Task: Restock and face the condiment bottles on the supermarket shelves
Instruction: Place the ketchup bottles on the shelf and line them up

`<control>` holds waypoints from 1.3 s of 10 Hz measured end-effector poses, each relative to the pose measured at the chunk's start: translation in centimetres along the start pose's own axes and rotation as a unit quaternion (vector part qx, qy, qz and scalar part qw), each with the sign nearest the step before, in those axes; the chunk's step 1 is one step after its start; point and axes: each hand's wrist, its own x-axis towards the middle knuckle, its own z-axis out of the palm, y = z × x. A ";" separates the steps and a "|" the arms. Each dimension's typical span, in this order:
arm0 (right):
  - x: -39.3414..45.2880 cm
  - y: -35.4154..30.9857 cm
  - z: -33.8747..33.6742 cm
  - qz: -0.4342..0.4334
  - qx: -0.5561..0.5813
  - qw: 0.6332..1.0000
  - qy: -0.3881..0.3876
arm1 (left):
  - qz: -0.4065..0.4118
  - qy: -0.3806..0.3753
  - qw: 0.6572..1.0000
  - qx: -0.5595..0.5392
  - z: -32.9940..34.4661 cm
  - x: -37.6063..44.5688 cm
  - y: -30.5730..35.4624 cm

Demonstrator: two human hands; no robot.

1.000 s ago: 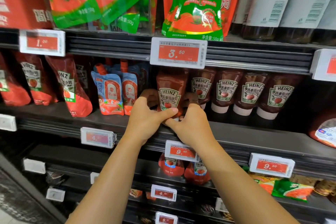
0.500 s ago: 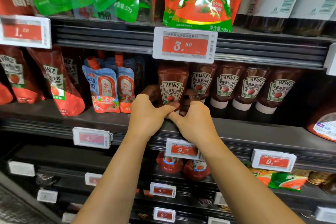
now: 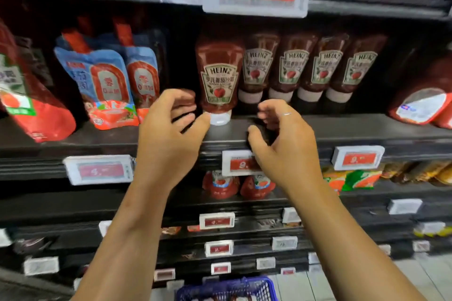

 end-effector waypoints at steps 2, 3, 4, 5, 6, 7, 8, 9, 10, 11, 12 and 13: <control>-5.5 4.1 -3.5 -0.126 0.036 0.989 0.064 | 0.063 -0.024 0.997 -0.033 -1.5 -3.0 0.1; -8.1 6.8 -5.0 -0.119 0.070 0.987 0.080 | 0.072 -0.017 0.997 -0.010 -2.3 -5.5 -0.3; -11.7 10.2 -5.8 -0.046 0.088 0.995 0.032 | 0.037 -0.004 0.999 0.016 -2.5 -9.0 -1.5; -16.6 15.0 -5.7 0.082 0.119 0.988 -0.057 | -0.045 -0.006 0.997 0.056 -1.8 -13.4 -3.6; -22.6 20.8 -4.7 0.210 0.102 0.959 -0.160 | -0.190 -0.075 0.971 0.123 -0.6 -18.2 -6.7; -29.0 25.7 -3.4 0.322 0.077 0.898 -0.289 | -0.363 -0.170 0.901 0.164 0.5 -23.8 -10.7; -35.7 29.0 -2.6 0.396 0.045 0.839 -0.370 | -0.503 -0.244 0.806 0.193 1.9 -29.7 -14.6; -41.0 30.9 -1.6 0.455 0.036 0.785 -0.418 | -0.586 -0.251 0.747 0.190 3.5 -35.1 -18.7; -45.1 32.5 0.5 0.470 0.015 0.750 -0.466 | -0.642 -0.230 0.705 0.196 4.7 -40.2 -23.3; -49.2 34.8 3.9 0.466 -0.005 0.725 -0.508 | -0.674 -0.235 0.675 0.184 6.1 -45.2 -29.1; -52.9 38.1 8.4 0.385 -0.041 0.712 -0.585 | -0.696 -0.222 0.656 0.190 8.0 -49.9 -36.5; -56.1 42.3 14.3 0.327 -0.051 0.714 -0.617 | -0.686 -0.223 0.659 0.214 9.3 -54.5 -45.8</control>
